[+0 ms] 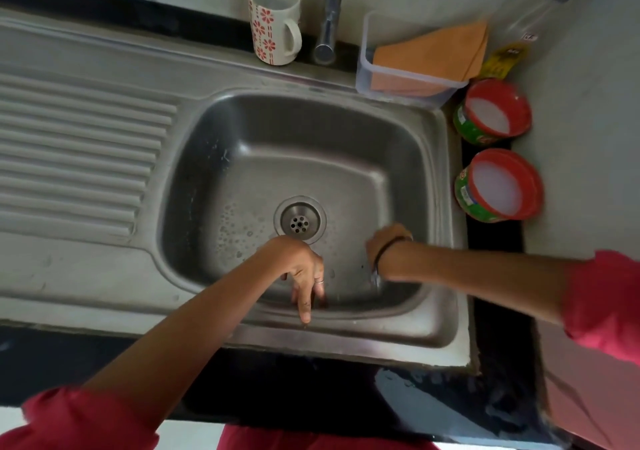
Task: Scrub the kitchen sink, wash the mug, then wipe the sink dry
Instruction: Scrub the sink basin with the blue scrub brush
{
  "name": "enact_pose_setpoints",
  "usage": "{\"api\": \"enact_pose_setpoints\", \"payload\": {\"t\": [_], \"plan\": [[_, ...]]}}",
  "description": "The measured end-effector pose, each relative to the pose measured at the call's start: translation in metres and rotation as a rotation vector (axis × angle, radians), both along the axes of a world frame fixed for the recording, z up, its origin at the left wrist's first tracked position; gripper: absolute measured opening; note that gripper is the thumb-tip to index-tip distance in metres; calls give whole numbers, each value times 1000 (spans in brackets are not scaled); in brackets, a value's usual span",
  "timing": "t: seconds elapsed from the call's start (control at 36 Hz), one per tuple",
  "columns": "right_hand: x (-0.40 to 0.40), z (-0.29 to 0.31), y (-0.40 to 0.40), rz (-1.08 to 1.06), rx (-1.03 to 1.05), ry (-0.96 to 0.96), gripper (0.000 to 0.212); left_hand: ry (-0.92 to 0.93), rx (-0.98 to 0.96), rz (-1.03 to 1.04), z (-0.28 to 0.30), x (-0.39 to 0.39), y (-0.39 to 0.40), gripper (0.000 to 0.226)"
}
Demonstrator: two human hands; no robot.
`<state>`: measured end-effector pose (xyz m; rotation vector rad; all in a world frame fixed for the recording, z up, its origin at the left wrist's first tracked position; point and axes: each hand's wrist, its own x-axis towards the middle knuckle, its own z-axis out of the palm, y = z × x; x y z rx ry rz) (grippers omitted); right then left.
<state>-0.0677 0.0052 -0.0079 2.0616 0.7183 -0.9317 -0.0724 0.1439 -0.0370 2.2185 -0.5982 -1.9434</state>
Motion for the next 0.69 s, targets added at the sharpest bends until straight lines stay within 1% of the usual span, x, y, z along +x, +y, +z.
{"api": "enact_pose_setpoints", "payload": {"t": [0.06, 0.11, 0.14, 0.17, 0.22, 0.31, 0.33, 0.39, 0.44, 0.53, 0.58, 0.64, 0.69], "plan": [[40, -1, -2, -73, 12, -147, 33, -1, 6, -10, 1, 0, 0, 72], [75, -1, -7, -187, 90, -314, 32, -9, 6, -29, 1, 0, 0, 71], [81, -2, -9, -224, 131, -379, 33, -12, 6, -30, 1, 0, -1, 71], [80, -3, -11, -246, 147, -403, 34, -14, 6, -25, 1, 0, 0, 71], [55, -11, -13, -240, 159, -350, 34, -14, 0, -14, 3, -1, 0, 71], [-6, -15, -11, -189, 112, -130, 35, -17, -6, -11, 4, -2, 0, 71], [-14, -14, -10, -158, 91, -81, 36, -17, -7, -11, 3, -2, 0, 71], [-6, -6, -6, -153, 79, -55, 36, -6, -12, -14, 2, -1, 1, 71], [26, -6, -2, -170, 83, -125, 35, 1, -17, -12, 1, -1, 2, 71], [78, -1, -3, -221, 126, -360, 32, -2, -25, -13, 2, -1, 1, 70], [87, 0, -7, -236, 175, -460, 32, -4, -31, -21, 3, -1, 0, 69], [69, -4, -11, -233, 174, -444, 33, -7, -35, -27, 4, -1, 0, 68], [35, -12, -14, -206, 159, -338, 35, -10, -39, -23, 4, -1, 1, 68]]}}
